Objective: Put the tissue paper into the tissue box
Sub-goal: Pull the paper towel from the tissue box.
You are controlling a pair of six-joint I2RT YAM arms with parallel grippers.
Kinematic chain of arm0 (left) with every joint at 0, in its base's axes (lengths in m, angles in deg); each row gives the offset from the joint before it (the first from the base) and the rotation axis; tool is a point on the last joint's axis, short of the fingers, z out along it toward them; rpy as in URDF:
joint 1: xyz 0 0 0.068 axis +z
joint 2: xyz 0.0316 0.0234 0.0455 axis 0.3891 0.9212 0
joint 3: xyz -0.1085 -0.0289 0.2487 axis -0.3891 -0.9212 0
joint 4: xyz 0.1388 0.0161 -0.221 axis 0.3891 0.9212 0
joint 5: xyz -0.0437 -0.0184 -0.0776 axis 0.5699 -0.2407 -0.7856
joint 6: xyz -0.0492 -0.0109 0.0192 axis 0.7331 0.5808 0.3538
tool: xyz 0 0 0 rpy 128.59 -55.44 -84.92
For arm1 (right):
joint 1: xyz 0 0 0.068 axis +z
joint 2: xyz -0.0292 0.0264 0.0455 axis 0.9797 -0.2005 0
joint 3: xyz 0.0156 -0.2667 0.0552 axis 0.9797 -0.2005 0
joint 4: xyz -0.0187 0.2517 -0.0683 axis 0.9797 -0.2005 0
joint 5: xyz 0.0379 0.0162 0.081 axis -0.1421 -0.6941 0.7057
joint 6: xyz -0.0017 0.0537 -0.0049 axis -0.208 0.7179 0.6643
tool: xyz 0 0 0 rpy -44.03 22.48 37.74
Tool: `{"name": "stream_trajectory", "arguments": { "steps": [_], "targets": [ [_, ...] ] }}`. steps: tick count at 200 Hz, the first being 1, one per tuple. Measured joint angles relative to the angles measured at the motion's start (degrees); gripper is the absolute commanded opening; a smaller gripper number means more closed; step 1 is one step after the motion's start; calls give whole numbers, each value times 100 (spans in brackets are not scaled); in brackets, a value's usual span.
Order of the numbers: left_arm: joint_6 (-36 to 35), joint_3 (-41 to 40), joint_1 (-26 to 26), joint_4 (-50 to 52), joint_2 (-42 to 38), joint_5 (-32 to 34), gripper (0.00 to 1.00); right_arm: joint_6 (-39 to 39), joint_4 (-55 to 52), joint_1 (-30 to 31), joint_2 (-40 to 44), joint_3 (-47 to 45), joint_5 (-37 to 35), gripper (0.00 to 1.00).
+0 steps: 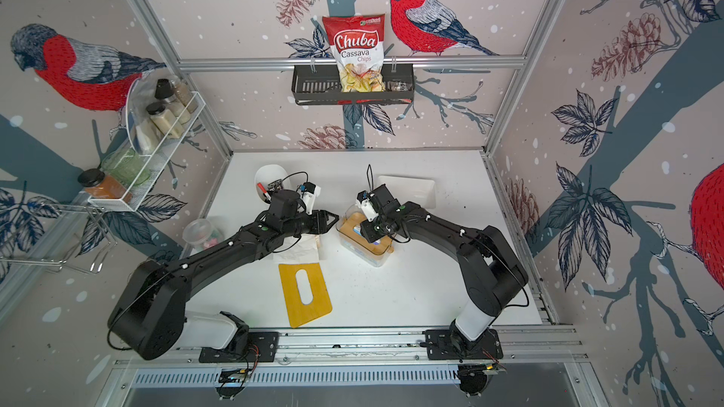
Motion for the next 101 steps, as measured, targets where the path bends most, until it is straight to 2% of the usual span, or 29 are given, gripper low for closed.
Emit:
{"name": "stream_trajectory", "arguments": {
  "steps": [18, 58, 101],
  "targets": [
    [0, -9, -4, 0, -26, 2, 53, 0, 57, 55, -68, 42, -26, 32],
    [0, -33, -20, 4, -83, 4, 53, 7, -9, 92, -85, 61, 0, 12],
    [0, -31, -24, 7, -90, 13, 53, 9, -11, 92, 26, 59, 120, 5]
  ]
}}
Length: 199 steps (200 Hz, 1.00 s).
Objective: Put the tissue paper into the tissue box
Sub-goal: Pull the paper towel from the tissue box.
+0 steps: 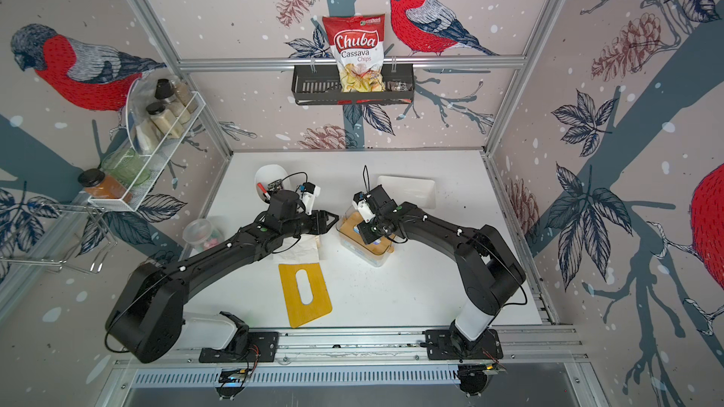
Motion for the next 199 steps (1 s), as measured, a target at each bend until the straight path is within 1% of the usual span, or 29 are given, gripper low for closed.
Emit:
{"name": "stream_trajectory", "arguments": {
  "steps": [57, 89, 110, 147, 168, 199],
  "targets": [
    [-2, 22, -76, 0, 85, 0, 53, 39, 9, -127, 306, -57, 389, 4],
    [-4, 22, -85, 0, 109, 4, 53, 68, 11, -219, 409, -127, 614, 7],
    [-4, 22, -85, 2, 109, 7, 53, 146, 11, -267, 426, -153, 743, 14],
    [-7, 24, -85, 4, 107, 9, 53, 149, 9, -374, 494, -153, 807, 33],
    [-9, 42, -90, 2, 125, 9, 53, 149, 15, -433, 503, -151, 809, 38],
    [-9, 48, -92, 7, 157, 9, 53, 149, 42, -435, 275, -35, 785, 41]
  ]
}}
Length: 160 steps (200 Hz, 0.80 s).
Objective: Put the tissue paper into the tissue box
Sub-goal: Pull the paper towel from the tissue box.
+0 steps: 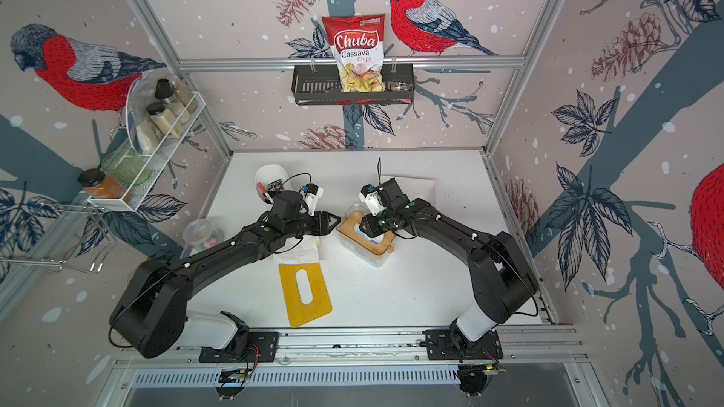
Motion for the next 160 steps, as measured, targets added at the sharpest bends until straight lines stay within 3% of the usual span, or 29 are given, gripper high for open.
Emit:
{"name": "stream_trajectory", "arguments": {
  "steps": [25, 76, 160],
  "targets": [
    [-4, 17, 0, -2, 0, 0, 53, 0, 11, 48, -232, 144, -31, 40],
    [-26, 26, -7, 2, -20, 0, 53, 26, 63, 210, -424, 269, 74, 17],
    [-35, 4, -7, 9, -39, 11, 53, 57, 219, -168, 501, -247, 1152, 28]
  ]
}}
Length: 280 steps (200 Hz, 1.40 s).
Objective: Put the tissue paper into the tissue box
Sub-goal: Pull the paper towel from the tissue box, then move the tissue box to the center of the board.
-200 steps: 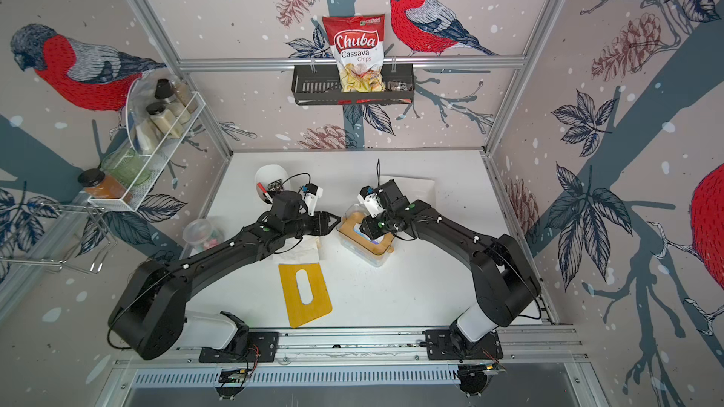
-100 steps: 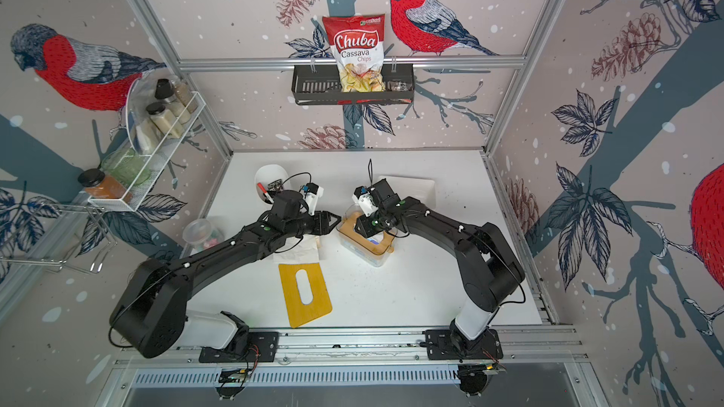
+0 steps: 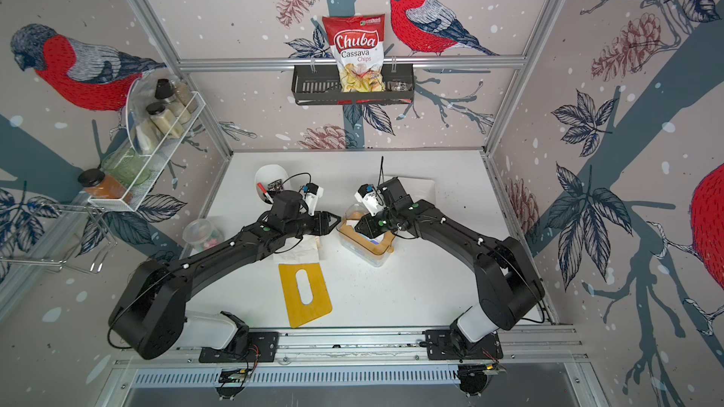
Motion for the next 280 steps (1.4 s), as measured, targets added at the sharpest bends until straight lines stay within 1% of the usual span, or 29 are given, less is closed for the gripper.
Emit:
{"name": "stream_trajectory", "arguments": {
  "steps": [19, 35, 66, 88, 105, 141, 159, 174, 181, 194, 225, 250, 257, 280],
  "targets": [
    [0, -7, -2, 0, 2, 13, 53, 0, -13, -190, 219, -61, -55, 34],
    [0, -7, -2, 0, 7, 13, 53, -2, -50, -243, 284, -39, -387, 38],
    [0, -7, -2, 0, 9, 13, 53, -66, -177, -15, 83, 153, -986, 44],
    [0, -7, -9, 13, -2, 20, 53, -142, -280, 164, -190, 273, -1266, 45],
    [0, -11, -9, 37, -31, 33, 53, -216, -323, 282, -382, 380, -1482, 41],
    [0, -44, -9, 87, -55, 114, 53, -267, -439, 437, -428, 476, -1674, 22],
    [0, -46, -15, 90, -55, 118, 53, -275, -509, 422, -229, 415, -1740, 20],
    [0, -46, -20, 90, -44, 116, 54, -267, -514, 372, -28, 280, -1696, 25],
    [0, -46, -26, 87, -37, 116, 54, -225, -514, 332, 81, 181, -1635, 29],
    [-2, -26, -59, 94, -2, 111, 54, -203, -531, 227, 291, 11, -1541, 41],
    [-72, 179, -162, 107, 214, 94, 54, -26, -490, -118, 872, -363, -1266, 54],
    [-243, 492, -221, 214, 516, 173, 53, 127, -382, -376, 1300, -581, -1128, 56],
    [-313, 610, -245, 258, 632, 282, 53, 131, -352, -426, 1381, -625, -1104, 56],
    [-603, 1056, -319, 490, 1091, 498, 49, 254, -249, -568, 1484, -723, -992, 56]
  ]
}}
